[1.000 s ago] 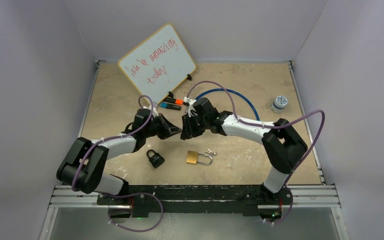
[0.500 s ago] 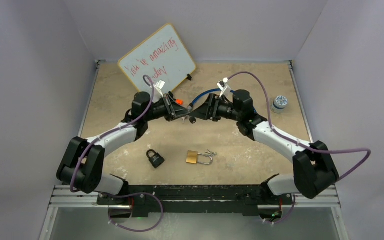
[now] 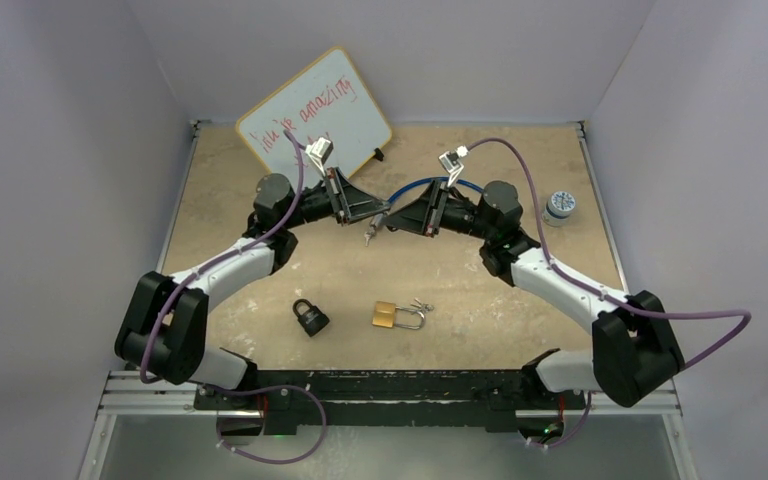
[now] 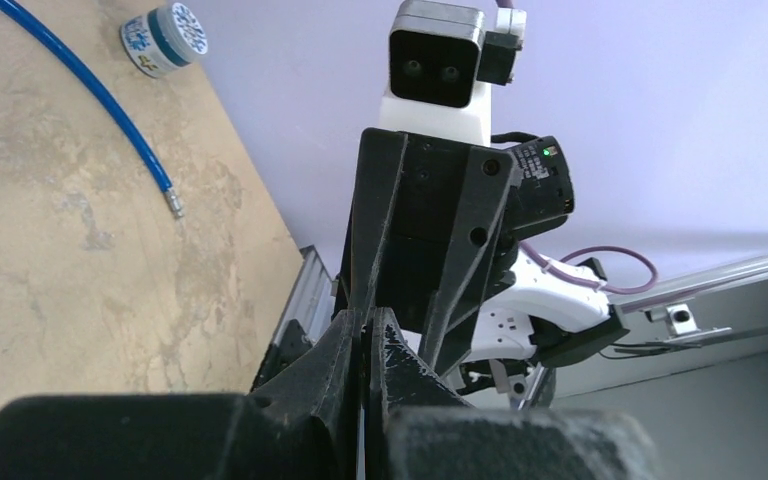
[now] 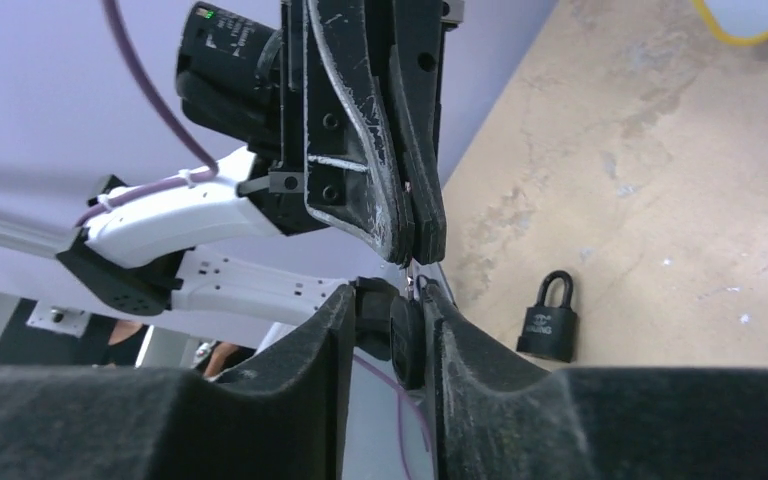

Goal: Unlock with the key

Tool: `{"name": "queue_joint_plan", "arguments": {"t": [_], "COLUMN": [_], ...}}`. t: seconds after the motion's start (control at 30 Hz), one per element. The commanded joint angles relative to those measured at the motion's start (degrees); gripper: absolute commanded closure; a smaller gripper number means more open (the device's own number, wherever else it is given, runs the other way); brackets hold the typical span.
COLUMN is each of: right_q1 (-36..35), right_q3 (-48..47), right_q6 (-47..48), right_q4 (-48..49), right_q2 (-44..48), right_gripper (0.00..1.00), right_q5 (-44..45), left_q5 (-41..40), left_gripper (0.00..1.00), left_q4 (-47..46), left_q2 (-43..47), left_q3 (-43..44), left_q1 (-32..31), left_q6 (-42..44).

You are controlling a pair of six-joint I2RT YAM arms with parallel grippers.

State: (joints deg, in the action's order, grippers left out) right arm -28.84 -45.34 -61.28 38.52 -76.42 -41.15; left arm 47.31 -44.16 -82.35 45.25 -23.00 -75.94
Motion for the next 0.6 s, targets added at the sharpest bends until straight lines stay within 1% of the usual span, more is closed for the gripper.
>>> {"name": "queue_joint_plan", "arguments": {"t": [0.0,0.1,0.13,0.3,0.37,0.53,0.57], "right_q1": [0.2,0.2,0.2,0.2,0.1,0.2,0.1], "right_q3": [1.2,2.1,2.4,2.8,2.9,3.1,3.0], "right_q6": [-6.6,-8.4,-8.9,-8.8,-8.6,-7.8,-7.3], "right_q4": [12.0,15.2,16.0,16.4,15.9,16.1,15.5], "right_q2": [1.4,1.1,1.0,1.5,1.5,1.4,1.4], "right_gripper": [0.71,0.79,0.79,0.77,0.85,0.89,0.93], "right_q5": [-2.6,-3.3,-3.5,-3.9,-3.9,-4.9,-4.9], "left_q5": [0.7,0.2,0.0,-0.5,-0.6,-1.4,-1.4], "left_gripper": [1.00,1.00,1.00,1.00,1.00,1.00,1.00], "left_q4": [-6.1,-7.3,-7.5,-7.5,-7.6,-8.5,-8.6], "left_q2": [0.0,0.1,0.2,0.3,0.3,0.3,0.3], "left_q3": [1.5,1.2,1.2,1.2,1.2,1.2,1.3], "left_q1": [0.2,0.2,0.2,0.2,0.2,0.2,0.2], "left_q6": [-2.9,-3.8,-3.9,-3.9,-3.9,-4.4,-4.5]}}
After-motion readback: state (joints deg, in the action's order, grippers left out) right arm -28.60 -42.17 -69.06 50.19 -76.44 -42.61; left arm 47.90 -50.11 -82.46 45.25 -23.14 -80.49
